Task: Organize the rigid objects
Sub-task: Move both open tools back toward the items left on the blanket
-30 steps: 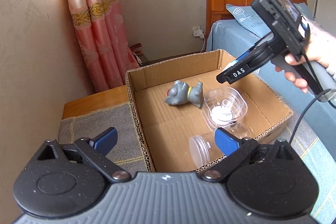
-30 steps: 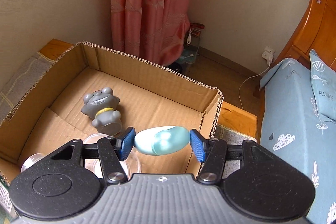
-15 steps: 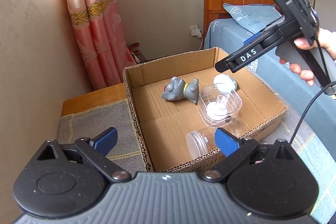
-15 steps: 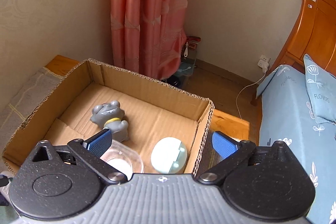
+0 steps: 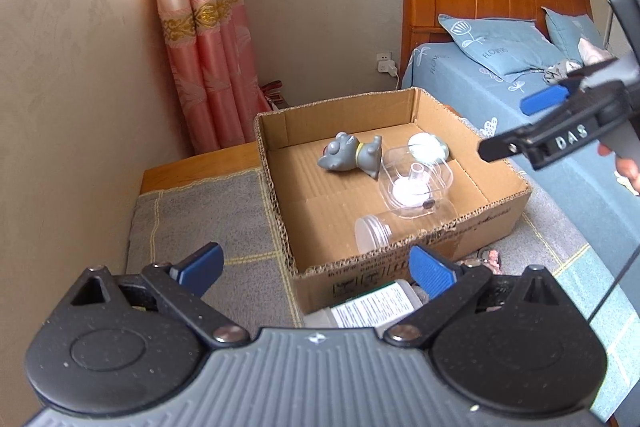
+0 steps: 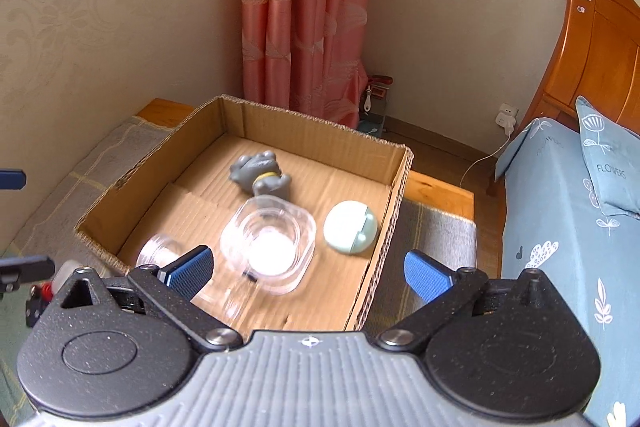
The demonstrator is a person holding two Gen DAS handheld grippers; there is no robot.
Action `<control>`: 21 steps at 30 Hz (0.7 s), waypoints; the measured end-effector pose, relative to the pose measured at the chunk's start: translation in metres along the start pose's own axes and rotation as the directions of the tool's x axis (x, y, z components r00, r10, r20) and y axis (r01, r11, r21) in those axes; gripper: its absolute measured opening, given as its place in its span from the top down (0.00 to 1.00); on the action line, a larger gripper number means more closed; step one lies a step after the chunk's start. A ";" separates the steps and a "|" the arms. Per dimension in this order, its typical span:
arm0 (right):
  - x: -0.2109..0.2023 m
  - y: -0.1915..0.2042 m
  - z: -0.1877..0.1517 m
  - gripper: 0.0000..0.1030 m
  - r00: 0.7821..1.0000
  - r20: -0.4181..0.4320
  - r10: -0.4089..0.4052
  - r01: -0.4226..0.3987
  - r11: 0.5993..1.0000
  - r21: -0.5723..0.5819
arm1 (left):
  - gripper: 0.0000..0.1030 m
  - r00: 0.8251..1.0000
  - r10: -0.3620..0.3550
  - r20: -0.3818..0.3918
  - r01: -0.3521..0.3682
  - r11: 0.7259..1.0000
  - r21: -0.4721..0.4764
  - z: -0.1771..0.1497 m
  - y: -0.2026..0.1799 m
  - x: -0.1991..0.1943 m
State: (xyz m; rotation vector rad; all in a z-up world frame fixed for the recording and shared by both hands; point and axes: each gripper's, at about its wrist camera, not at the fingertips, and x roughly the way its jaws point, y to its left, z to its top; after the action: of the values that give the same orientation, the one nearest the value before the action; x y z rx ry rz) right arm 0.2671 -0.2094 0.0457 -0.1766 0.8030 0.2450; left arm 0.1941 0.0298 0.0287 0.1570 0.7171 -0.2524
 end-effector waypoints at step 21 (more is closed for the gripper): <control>0.022 0.045 -0.117 0.01 1.000 0.020 0.010 -0.011 0.999 0.046 | 0.02 0.997 0.083 -0.007 -0.083 0.984 -0.160 -0.091 -0.011 -0.011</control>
State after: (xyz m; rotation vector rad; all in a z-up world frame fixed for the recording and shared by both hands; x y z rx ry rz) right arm 0.1884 -0.1916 -0.0529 -0.1266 0.7897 0.2372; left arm 0.1260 0.0419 -0.0318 0.0334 0.7268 -0.1145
